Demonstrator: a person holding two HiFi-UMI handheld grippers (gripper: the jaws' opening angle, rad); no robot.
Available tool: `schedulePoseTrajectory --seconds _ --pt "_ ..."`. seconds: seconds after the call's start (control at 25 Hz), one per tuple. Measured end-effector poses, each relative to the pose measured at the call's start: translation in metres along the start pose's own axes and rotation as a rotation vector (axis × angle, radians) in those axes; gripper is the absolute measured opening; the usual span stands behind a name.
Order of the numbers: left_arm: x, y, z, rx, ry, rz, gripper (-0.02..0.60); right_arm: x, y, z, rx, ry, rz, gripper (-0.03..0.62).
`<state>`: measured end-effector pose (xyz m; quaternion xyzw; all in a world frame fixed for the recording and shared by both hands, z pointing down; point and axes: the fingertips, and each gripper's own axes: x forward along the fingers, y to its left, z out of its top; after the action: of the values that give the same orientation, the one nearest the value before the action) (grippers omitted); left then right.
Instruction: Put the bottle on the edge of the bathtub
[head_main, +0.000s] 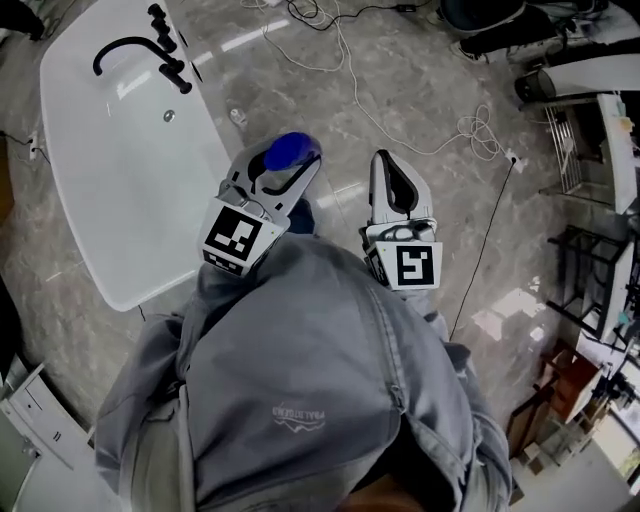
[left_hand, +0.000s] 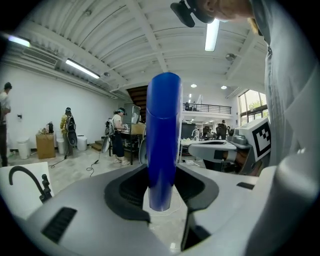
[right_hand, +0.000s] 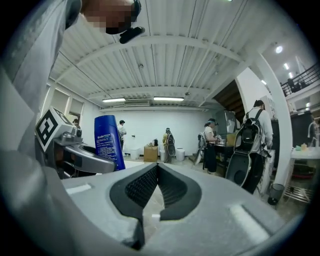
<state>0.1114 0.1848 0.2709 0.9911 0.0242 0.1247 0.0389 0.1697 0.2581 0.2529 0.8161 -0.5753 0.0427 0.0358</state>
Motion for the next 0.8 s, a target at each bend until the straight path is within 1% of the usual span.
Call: schedulePoseTrajectory --seconds 0.16,0.24,0.36,0.6,0.8 --pt "0.005 0.037 0.004 0.008 0.006 0.056 0.156 0.048 0.003 0.012 -0.029 -0.035 0.070 0.002" --pt "0.004 0.052 0.007 0.005 0.010 0.077 0.156 0.067 0.007 0.012 -0.039 -0.023 0.105 0.002" --pt "0.001 0.077 0.004 -0.002 -0.002 0.137 0.156 0.092 0.016 0.013 -0.051 -0.017 0.156 0.002" --pt "-0.010 0.113 -0.005 -0.031 -0.016 0.229 0.156 0.131 0.032 0.015 -0.075 -0.006 0.250 0.002" --pt "-0.022 0.139 -0.013 -0.059 -0.025 0.313 0.156 0.156 0.044 0.018 -0.100 -0.022 0.336 0.002"
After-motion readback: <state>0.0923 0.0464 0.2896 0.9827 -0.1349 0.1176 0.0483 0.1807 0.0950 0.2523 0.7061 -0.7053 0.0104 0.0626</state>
